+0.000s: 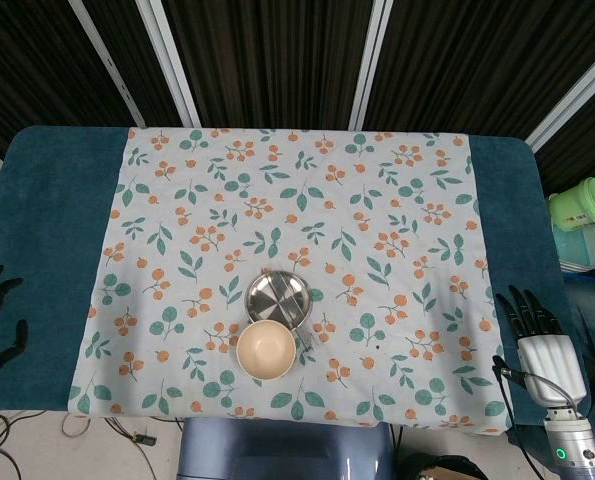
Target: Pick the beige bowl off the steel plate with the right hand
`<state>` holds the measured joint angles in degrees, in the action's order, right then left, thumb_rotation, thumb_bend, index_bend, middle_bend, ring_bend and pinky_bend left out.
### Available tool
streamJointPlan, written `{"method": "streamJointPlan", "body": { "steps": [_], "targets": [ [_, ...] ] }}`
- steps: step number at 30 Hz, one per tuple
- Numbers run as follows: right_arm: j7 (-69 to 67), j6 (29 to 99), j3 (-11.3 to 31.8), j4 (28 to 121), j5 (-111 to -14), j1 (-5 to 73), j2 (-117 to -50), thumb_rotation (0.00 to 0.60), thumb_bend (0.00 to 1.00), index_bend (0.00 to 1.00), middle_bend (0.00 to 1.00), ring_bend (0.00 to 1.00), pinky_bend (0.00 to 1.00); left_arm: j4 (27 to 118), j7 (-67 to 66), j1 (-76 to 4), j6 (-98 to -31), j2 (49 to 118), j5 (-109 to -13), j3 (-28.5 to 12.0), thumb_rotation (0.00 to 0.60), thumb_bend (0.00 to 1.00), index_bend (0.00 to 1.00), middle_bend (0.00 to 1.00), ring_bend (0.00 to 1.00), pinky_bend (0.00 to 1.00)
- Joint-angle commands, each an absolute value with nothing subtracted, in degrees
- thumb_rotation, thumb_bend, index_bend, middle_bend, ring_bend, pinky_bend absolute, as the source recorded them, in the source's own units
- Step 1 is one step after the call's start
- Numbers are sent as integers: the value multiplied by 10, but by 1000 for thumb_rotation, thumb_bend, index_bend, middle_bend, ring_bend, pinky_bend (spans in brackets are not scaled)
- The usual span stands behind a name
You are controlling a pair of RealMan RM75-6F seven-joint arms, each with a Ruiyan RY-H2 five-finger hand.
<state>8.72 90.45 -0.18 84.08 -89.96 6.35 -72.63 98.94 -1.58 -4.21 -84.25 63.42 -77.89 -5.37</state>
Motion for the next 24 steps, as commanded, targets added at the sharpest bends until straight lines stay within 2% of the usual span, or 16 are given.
{"method": "streamJointPlan", "body": {
  "steps": [1, 24],
  "targets": [
    [86, 904, 0, 842, -899, 62, -725, 600, 243, 85, 6, 29, 227, 989, -15, -42, -842, 634, -779, -53, 600, 499, 172, 46, 55, 0],
    [55, 859, 7, 864, -876, 59, -706, 600, 237, 78, 44, 30, 227, 990, -12, -40, -843, 633, -779, -53, 600, 499, 172, 45, 55, 0]
  ]
}}
